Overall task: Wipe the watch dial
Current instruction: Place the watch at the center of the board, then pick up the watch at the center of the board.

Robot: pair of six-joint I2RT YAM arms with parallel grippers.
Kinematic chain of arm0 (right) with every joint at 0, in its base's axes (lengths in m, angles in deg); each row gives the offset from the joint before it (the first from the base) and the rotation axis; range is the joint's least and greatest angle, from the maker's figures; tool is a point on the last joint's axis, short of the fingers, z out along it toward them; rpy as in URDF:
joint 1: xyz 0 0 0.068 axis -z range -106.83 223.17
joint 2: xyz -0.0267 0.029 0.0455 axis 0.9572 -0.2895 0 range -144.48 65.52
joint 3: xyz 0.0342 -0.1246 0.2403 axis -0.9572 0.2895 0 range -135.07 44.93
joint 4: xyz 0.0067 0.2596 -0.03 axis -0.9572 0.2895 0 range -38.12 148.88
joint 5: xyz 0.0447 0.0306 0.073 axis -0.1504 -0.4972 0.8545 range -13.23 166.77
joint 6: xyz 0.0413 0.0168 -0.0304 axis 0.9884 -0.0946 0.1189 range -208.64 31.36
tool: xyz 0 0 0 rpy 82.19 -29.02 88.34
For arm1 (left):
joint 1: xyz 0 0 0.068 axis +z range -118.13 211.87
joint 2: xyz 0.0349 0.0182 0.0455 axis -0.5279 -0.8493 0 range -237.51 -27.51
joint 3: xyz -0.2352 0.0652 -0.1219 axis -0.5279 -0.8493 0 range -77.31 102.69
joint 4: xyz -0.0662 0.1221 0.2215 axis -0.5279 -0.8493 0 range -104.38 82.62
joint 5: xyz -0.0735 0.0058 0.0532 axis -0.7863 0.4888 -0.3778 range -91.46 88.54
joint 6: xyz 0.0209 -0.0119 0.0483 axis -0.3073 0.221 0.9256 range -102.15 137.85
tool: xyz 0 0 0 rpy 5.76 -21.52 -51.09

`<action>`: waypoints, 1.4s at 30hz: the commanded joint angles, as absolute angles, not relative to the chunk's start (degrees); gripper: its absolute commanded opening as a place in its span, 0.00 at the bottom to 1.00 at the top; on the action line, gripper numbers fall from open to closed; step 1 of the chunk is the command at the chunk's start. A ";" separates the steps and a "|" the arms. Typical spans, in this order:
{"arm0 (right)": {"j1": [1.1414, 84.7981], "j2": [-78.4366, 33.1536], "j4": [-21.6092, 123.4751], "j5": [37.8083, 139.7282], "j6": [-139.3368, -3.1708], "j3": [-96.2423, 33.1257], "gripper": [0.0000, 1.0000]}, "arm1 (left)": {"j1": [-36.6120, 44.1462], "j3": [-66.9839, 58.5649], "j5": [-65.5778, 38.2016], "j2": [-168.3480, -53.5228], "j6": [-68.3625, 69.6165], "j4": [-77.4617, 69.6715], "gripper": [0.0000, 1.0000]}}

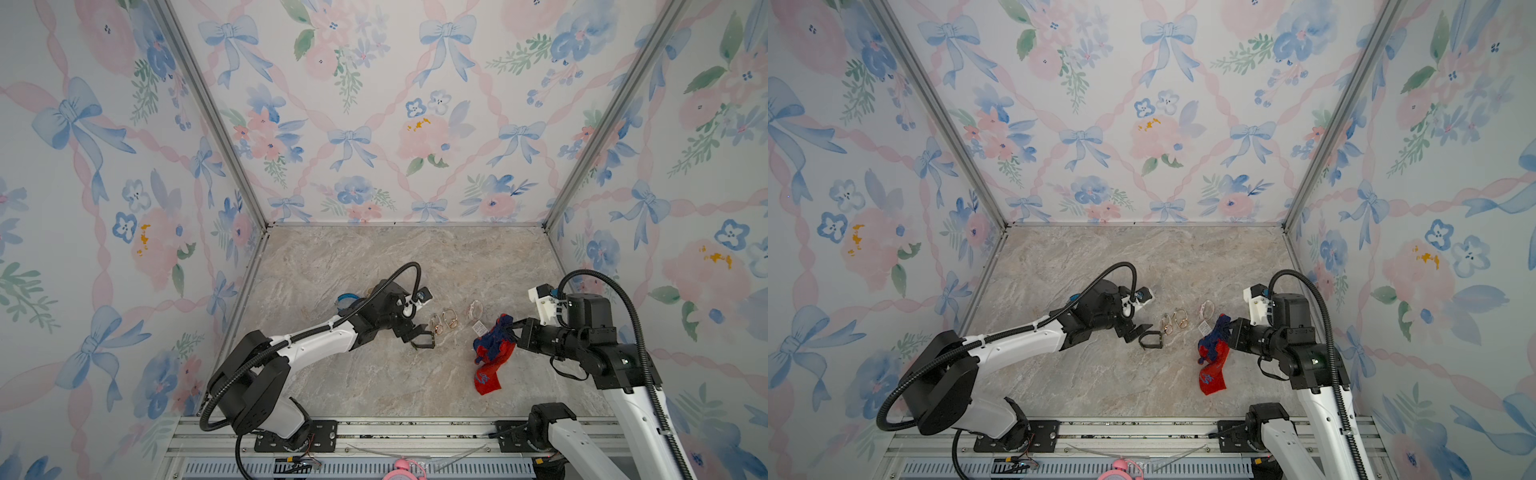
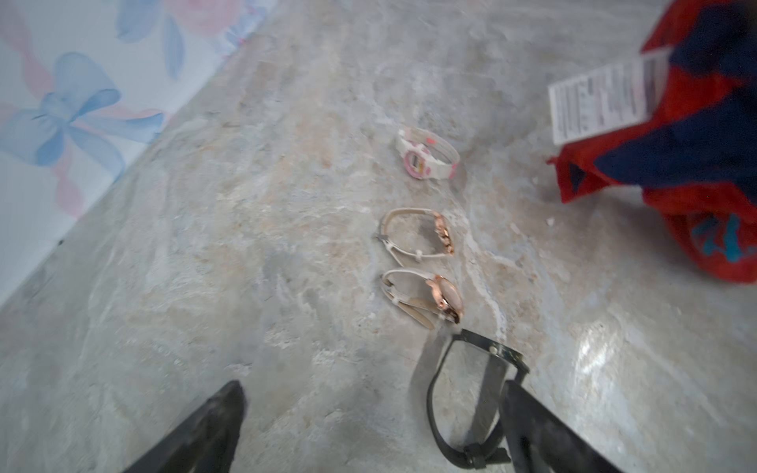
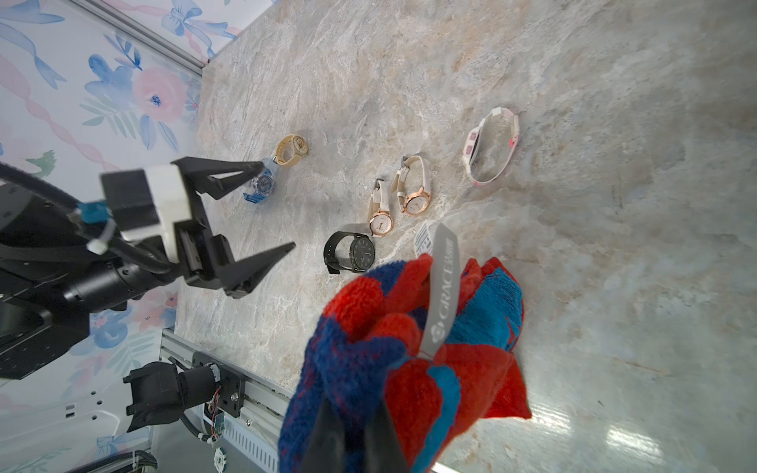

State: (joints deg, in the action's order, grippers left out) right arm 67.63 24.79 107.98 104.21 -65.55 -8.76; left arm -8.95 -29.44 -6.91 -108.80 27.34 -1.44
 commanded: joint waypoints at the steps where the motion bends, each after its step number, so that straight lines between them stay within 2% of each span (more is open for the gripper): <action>1: 68.49 25.05 107.82 104.47 -65.52 -11.41 0.00 | -3.57 -30.16 -1.39 -103.44 6.45 -1.17 0.98; 4: 68.44 24.60 107.28 104.79 -65.31 -11.74 0.00 | -0.99 -27.35 -1.54 -103.21 2.89 -8.20 0.98; 7: 68.47 24.48 106.65 105.05 -65.13 -11.85 0.00 | -0.99 -21.64 -0.04 -106.80 5.50 -16.84 0.98; 12: 68.51 24.13 105.17 105.93 -64.18 -11.12 0.00 | 1.00 -16.46 1.99 -114.71 9.67 -22.51 0.96; 16: 68.51 24.13 104.70 106.44 -63.94 -10.75 0.00 | 1.24 -11.13 8.54 -122.69 20.12 -26.01 0.94; 21: 68.51 23.96 104.09 107.32 -63.96 -9.41 0.00 | 1.28 -7.18 8.30 -130.47 36.97 -27.60 0.95; 26: 68.45 24.23 103.74 107.75 -63.77 -8.33 0.00 | 1.84 -6.56 7.32 -131.81 46.94 -23.96 0.97; 31: 68.44 24.48 104.27 107.72 -64.23 -7.44 0.00 | 4.37 -4.20 1.33 -132.91 54.21 -25.96 0.98; 42: 68.51 23.45 103.50 107.53 -64.53 -6.23 0.00 | 7.84 0.00 -5.78 -138.65 59.73 -33.26 0.97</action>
State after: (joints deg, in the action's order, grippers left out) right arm 67.89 23.66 104.90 106.40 -64.67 -7.05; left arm 7.31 -1.81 -2.63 -137.50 57.38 -30.10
